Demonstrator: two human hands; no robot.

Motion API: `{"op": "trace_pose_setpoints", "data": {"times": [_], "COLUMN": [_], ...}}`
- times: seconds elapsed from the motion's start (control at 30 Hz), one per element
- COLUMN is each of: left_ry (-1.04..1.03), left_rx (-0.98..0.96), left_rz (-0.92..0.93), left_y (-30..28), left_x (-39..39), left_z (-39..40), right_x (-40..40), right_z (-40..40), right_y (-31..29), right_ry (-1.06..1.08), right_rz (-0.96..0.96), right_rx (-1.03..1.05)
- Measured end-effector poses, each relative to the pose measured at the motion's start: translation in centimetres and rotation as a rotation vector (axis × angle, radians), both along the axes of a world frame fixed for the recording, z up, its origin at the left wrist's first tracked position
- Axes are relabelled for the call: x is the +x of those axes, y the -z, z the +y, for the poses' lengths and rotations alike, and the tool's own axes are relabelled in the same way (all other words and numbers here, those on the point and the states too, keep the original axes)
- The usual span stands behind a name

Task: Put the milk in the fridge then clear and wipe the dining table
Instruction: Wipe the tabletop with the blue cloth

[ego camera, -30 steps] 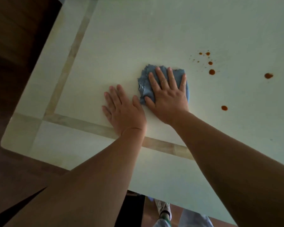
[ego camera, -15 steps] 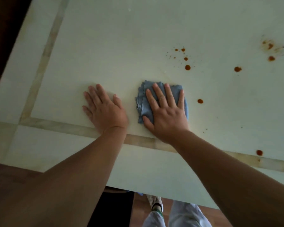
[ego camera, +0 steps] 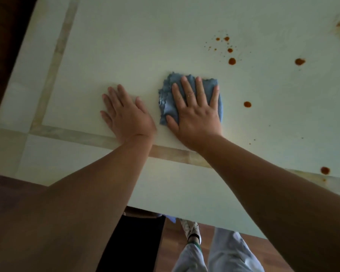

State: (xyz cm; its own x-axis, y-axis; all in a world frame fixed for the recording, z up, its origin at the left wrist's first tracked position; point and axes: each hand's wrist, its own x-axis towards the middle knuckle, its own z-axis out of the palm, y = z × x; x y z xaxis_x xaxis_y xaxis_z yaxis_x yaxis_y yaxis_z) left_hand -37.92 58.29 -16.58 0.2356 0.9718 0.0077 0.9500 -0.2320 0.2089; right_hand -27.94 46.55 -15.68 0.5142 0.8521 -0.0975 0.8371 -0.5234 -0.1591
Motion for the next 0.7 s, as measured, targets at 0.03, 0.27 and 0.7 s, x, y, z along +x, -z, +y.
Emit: {"op": "trace_pose_setpoints", "data": {"times": [0.03, 0.27, 0.7], "left_ry": [0.002, 0.056, 0.351], "left_rx": [0.000, -0.031, -0.077], "left_rz": [-0.002, -0.025, -0.064], "left_y": [0.0, -0.3, -0.7], "left_x": [0.0, -0.6, 5.1], "left_z": [0.0, 0.2, -4.8], "right_x": [-0.8, -5.5, -3.1], "right_z": [-0.8, -8.3, -6.0], "right_y": [-0.1, -1.0, -0.4], "right_ry": [-0.008, -0.073, 0.061], "right_rz": [0.000, 0.025, 0.018], "right_rx": [-0.001, -0.038, -0.014]}}
